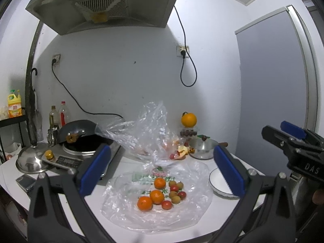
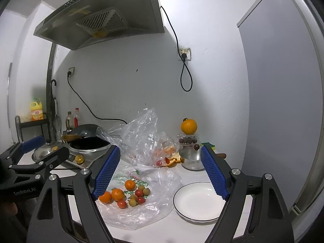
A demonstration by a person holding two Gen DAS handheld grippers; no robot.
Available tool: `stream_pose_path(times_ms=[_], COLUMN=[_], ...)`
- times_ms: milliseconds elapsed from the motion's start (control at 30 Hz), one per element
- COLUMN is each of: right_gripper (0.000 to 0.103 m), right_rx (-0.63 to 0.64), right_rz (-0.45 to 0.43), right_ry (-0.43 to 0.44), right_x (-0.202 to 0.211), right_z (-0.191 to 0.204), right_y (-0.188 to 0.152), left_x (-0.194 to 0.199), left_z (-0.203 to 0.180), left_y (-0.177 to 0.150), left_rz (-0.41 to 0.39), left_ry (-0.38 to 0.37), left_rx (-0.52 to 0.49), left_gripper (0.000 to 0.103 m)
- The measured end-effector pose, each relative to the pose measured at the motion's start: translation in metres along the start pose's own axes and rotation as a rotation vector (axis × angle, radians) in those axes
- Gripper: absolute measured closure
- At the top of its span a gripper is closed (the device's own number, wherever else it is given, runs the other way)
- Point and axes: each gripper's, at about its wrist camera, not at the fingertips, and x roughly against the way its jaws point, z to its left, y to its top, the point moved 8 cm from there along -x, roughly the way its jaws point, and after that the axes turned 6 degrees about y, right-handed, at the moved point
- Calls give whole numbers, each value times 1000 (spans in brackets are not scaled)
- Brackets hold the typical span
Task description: Organize fruits
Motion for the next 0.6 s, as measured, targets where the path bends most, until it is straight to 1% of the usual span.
stream_pose_path(times_ms=[267,600], right_gripper=[19,19], right_rx=[2,2], right_rz=[0,5], right_ry=[-1,0], right_x=[0,1], right_z=[0,0], right_y=[0,-2], left_x=[2,3], left_z=[0,-2], left_y=[-1,0], left_rz=[-12,-12], left_ry=[9,-2], left_rx=[-1,-12], left_gripper=[1,1])
